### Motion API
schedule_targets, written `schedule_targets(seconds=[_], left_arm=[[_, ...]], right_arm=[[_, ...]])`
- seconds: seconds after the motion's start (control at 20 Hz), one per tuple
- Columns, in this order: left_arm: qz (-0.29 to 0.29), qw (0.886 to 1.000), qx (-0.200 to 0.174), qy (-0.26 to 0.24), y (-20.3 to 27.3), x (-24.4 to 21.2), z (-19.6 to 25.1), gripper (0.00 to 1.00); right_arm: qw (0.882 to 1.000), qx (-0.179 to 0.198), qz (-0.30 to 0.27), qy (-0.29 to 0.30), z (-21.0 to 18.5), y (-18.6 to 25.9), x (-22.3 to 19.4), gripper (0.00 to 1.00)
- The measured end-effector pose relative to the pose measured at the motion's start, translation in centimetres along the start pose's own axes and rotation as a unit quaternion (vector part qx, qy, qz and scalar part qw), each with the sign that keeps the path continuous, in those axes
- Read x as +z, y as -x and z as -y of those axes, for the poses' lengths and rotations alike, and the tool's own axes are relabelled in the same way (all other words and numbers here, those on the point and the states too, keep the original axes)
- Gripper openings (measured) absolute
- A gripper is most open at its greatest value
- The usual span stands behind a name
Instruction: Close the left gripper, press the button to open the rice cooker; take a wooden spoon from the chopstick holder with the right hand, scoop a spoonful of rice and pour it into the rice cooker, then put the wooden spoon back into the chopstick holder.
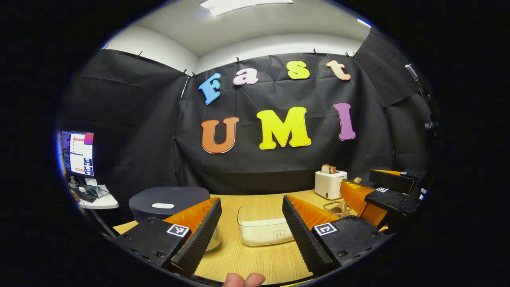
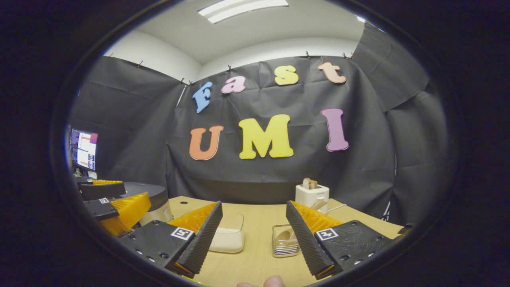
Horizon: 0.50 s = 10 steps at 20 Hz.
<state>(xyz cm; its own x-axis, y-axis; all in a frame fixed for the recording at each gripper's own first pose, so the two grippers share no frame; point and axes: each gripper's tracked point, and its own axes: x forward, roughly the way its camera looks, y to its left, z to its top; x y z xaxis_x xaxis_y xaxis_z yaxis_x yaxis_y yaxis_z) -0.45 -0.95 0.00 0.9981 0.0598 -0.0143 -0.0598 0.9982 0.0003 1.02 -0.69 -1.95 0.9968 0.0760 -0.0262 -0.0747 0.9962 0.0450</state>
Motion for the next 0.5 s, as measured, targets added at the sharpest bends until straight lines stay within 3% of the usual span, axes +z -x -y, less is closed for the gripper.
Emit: schedule_targets(seconds=[0.3,0.5], left_arm=[[-0.040,0.995,0.089,-0.013,0.2,-0.4,-4.8,0.98],[-0.072,0.990,0.116,-0.023,0.0,-0.6,-7.7,0.98]], right_arm=[[1.000,0.016,0.007,-0.007,1.0,-0.7,0.3,0.94],[1.000,0.029,-0.002,-0.009,1.2,-1.1,-0.5,0.95]])
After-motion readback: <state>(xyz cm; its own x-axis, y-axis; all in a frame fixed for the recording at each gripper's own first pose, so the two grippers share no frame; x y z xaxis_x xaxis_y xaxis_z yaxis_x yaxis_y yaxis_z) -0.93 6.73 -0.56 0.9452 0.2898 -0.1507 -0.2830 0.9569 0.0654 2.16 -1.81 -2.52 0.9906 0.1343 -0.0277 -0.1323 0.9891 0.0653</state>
